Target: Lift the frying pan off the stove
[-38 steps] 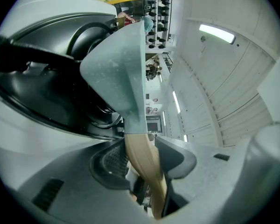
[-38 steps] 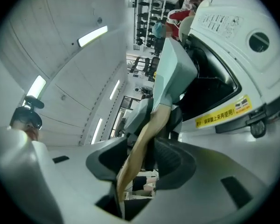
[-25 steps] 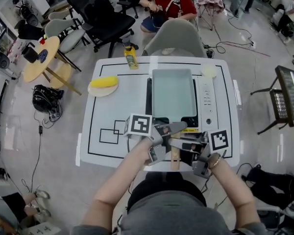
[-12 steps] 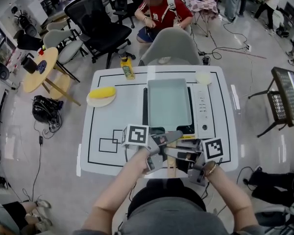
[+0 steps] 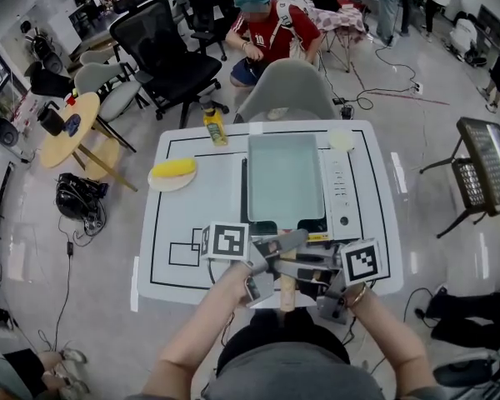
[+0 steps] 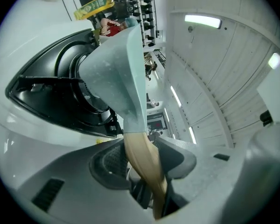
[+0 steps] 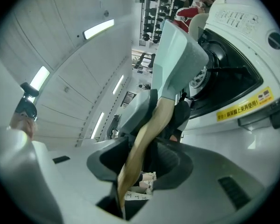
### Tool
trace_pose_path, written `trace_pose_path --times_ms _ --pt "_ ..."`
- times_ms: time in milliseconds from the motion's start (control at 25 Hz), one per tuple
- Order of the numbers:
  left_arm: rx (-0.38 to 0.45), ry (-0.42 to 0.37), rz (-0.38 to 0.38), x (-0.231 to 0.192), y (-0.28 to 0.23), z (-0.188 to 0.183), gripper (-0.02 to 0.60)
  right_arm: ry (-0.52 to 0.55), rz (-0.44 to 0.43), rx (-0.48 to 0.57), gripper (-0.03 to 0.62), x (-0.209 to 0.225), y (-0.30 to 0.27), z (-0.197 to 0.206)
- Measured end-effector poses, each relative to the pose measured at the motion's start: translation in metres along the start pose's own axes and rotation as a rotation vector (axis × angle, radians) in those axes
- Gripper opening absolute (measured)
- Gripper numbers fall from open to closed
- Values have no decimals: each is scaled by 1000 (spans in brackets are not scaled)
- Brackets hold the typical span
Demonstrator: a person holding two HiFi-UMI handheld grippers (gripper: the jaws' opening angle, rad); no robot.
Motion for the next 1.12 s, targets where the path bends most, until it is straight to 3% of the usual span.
trace_pose_path --times_ms 680,1120 --pt "46 -195 62 66 4 -16 166 199 -10 46 160 -58 6 -8" --pt "58 -270 80 95 10 -21 166 273 -28 68 159 -82 7 -8"
Point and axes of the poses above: the fingertips, and each gripper's own axes: y backward along the fingers, x to its right, z out of its underside, the point moved 10 cm from there along y, backward along the fingers, and after that the axes turned 7 degrees about -y, right-handed, at the moved point
